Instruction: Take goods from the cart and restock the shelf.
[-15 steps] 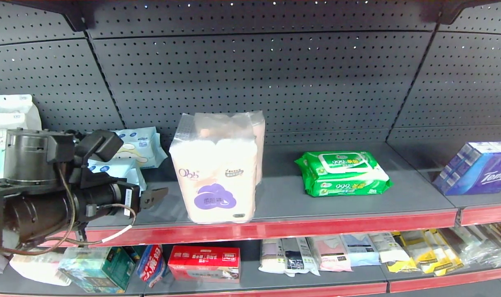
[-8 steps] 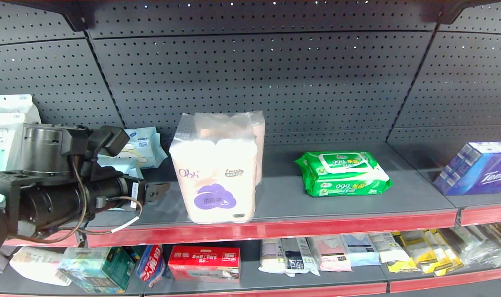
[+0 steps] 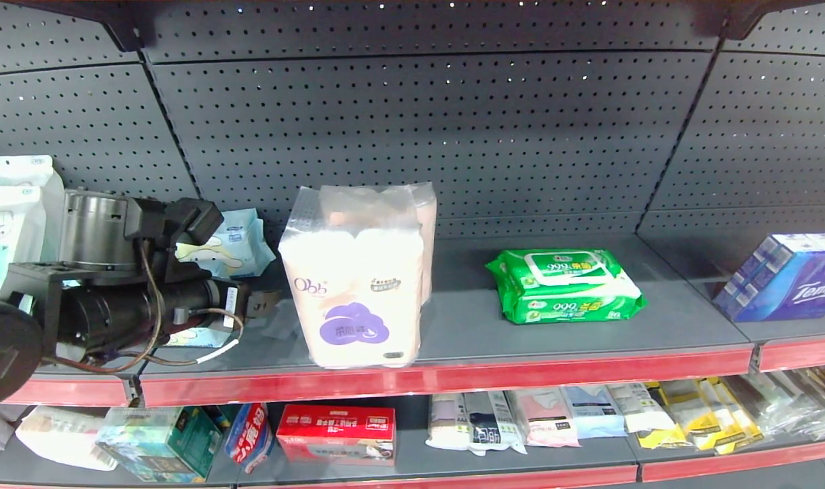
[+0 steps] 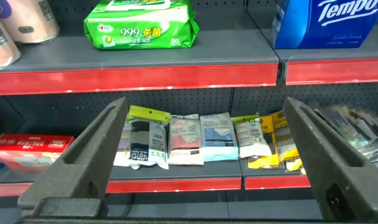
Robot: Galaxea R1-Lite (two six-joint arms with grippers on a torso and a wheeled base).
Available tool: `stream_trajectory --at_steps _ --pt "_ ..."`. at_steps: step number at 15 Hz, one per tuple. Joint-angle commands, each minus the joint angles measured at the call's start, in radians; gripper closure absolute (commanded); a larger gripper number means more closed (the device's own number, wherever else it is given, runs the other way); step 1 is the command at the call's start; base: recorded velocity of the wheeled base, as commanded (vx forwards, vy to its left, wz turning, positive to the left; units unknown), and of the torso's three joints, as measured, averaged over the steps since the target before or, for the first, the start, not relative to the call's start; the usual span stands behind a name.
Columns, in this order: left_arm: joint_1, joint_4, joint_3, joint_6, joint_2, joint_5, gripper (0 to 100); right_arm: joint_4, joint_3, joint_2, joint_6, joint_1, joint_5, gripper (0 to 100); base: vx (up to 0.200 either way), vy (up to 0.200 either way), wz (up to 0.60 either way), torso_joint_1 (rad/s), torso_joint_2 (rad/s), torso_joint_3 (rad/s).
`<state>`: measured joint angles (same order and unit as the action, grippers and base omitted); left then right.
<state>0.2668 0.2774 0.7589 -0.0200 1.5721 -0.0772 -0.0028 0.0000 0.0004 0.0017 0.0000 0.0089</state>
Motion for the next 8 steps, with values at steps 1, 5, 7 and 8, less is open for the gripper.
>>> stream_trajectory --at_steps 1,5,7,8 --pt "0.000 0.000 0.011 -0.005 0.022 -0.001 0 0.000 0.000 0.000 0.000 0.000 0.000 0 0.000 0.000 0.00 0.000 0.00 0.000" --pt "0.000 0.000 0.026 -0.005 0.046 -0.001 0 0.000 0.000 0.000 0.000 0.000 0.000 0 0.000 0.000 0.00 0.000 0.00 0.000" --pt "0.002 0.000 0.034 -0.006 0.055 0.001 0 0.000 0.000 0.000 0.000 0.000 0.000 0 0.000 0.000 0.00 0.000 0.00 0.000" --pt "0.000 0.000 0.043 -0.017 0.060 0.001 0 0.000 0.000 0.000 0.000 0.000 0.000 0 0.000 0.000 0.00 0.000 0.00 0.000"
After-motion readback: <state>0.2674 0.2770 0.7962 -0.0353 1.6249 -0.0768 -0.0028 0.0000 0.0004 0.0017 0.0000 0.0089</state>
